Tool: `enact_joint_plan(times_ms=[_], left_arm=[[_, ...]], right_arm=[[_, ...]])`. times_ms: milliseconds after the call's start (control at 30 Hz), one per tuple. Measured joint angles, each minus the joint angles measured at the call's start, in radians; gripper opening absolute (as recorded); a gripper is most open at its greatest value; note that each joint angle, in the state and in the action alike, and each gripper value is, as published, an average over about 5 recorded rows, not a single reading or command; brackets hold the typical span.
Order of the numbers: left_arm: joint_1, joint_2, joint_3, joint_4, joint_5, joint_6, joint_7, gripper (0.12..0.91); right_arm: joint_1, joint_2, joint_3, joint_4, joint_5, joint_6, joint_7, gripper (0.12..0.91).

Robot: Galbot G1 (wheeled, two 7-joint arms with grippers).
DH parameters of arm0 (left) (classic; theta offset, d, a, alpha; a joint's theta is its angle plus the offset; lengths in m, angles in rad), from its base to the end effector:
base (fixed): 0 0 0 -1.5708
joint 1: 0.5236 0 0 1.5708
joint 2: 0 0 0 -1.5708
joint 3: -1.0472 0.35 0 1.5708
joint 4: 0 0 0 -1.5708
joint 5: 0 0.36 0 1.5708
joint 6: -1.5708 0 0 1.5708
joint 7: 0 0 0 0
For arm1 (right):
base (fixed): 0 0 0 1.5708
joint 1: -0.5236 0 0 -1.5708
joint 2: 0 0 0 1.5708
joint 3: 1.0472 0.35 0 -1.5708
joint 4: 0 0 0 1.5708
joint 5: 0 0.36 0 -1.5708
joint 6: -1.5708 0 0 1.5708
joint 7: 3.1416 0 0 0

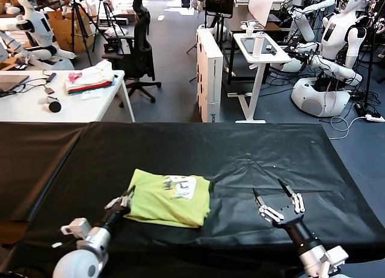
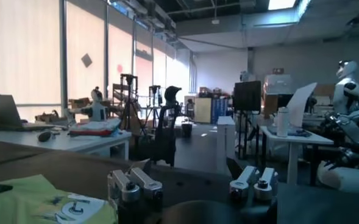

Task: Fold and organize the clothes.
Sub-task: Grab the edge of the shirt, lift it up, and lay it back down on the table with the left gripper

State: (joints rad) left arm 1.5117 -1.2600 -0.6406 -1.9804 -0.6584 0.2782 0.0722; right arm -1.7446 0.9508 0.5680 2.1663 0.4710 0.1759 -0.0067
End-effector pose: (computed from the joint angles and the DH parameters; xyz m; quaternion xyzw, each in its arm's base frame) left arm 0.2104 0.0999 -0.3123 -0.0642 -0.9722 0.1663 0.1519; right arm 0.1558 -0.0968 -0.2777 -0.1576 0.9874 -0.0137 0.0073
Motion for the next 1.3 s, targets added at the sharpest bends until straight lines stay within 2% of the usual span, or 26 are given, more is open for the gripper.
enact_joint_plan(times_ms=[300, 567, 733, 867, 967, 1067, 1167, 1300], left_arm=[[0.055, 0.107, -0.139, -0.047, -0.062, -0.011, 0.004, 0.184], [0.106, 0.234, -0.3, -0.075, -0.075, -0.044, 0.007, 0.184], [0.104, 0.289, -0.384, -0.121, -0.114, -0.017, -0.014, 0.184], [0.094, 0.287, -0.4, -0.183, -0.157, 0.036, -0.052, 0.184], [0.079, 0.261, -0.383, -0.255, -0.222, 0.089, -0.108, 0.184], [0.063, 0.214, -0.322, -0.327, -0.254, 0.121, -0.154, 0.184], [0.047, 0.141, -0.193, -0.35, -0.2, 0.117, -0.163, 0.184], [0.009, 0.011, 0.042, -0.291, -0.084, 0.111, -0.166, 0.184]], right_arm=[[0.039, 0.008, -0.035, -0.039, 0.0, -0.007, 0.004, 0.907], [0.055, 0.011, -0.044, -0.062, 0.007, -0.006, 0.007, 0.907], [0.056, 0.02, -0.048, -0.068, 0.007, -0.005, 0.007, 0.907], [0.049, 0.029, -0.046, -0.068, 0.003, -0.005, 0.008, 0.907], [0.041, 0.036, -0.041, -0.065, -0.006, -0.003, 0.008, 0.907], [0.028, 0.045, -0.036, -0.059, -0.023, -0.002, 0.009, 0.907], [0.013, 0.056, -0.03, -0.048, -0.04, -0.004, 0.011, 0.907], [-0.01, 0.068, -0.023, -0.027, -0.061, -0.013, 0.013, 0.907]])
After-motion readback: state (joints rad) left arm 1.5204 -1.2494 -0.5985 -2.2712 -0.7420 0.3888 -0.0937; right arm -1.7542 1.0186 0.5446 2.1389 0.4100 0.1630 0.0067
